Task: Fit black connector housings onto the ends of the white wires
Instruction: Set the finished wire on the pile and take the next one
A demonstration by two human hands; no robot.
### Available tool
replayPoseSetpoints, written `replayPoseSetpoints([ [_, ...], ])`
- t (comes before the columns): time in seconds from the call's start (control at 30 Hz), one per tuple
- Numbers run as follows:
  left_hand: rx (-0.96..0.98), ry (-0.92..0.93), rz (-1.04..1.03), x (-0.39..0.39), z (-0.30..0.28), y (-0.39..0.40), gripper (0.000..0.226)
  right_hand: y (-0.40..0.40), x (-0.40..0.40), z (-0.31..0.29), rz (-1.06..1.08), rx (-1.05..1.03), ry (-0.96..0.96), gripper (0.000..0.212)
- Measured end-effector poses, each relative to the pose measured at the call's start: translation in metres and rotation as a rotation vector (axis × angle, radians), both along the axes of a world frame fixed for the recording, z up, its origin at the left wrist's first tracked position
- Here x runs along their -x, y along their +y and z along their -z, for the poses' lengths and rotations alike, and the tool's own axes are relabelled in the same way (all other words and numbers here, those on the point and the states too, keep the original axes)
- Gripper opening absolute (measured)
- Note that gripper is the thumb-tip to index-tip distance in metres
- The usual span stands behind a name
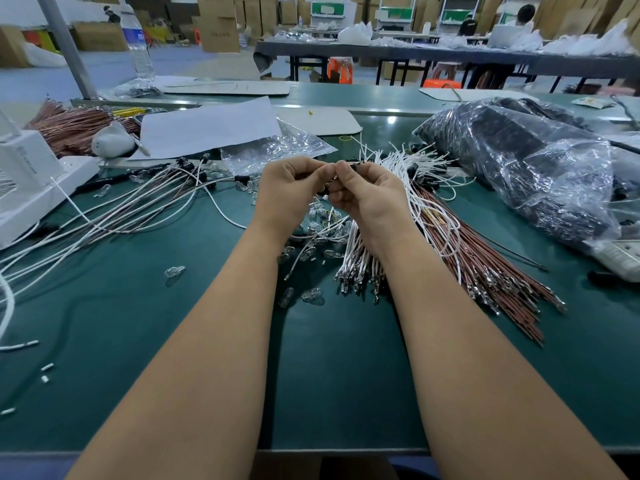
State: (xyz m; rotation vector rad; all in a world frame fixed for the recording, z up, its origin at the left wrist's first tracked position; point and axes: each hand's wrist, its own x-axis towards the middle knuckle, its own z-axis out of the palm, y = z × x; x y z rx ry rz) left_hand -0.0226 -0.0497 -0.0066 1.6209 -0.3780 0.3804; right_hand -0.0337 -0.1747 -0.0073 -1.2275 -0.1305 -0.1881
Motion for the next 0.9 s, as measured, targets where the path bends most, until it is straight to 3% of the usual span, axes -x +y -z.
replayPoseSetpoints([
  [0.9,-0.045,-0.009,-0.076,-0.0042,0.0035,0.0012,0.012,0.0037,0.0016,-0.0014,0.109,-0.024,-0.055,0.019],
])
